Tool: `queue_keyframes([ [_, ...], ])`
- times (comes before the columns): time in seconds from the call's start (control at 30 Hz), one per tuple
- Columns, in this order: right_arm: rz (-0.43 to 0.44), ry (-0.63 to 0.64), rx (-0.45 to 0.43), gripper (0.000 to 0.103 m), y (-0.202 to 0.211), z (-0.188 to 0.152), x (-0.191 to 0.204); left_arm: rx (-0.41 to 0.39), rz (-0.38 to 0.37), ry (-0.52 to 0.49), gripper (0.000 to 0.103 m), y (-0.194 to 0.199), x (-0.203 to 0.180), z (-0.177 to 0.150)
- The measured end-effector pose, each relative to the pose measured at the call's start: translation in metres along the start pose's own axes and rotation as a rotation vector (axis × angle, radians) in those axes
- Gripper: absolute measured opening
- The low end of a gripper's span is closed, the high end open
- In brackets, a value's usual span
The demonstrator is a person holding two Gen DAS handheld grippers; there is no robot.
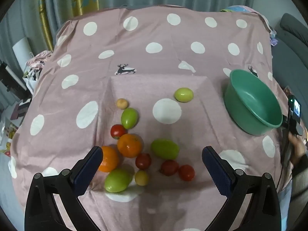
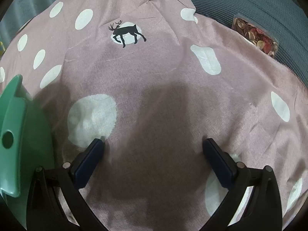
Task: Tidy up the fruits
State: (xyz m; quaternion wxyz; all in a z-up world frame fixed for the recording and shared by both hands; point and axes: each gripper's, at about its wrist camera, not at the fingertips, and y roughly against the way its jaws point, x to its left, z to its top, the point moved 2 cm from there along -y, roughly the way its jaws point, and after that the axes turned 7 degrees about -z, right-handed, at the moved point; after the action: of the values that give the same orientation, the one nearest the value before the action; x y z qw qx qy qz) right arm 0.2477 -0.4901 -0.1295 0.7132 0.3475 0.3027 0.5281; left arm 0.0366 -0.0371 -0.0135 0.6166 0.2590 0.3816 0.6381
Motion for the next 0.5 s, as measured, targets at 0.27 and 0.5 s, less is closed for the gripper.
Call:
queue_keyframes([
  [0.27,-0.010,-0.088,-0.084,0.103,0.055,-0.006,-0.011,-0.015,0.006,0.019,0.102,0.006,0.010,0.000],
  [0.5,0.147,0.138,-0.322,0.103,0.187,-0.034,0.043,-0.053,0.016,0.037,0.102,0.021,0.016,-0.004],
])
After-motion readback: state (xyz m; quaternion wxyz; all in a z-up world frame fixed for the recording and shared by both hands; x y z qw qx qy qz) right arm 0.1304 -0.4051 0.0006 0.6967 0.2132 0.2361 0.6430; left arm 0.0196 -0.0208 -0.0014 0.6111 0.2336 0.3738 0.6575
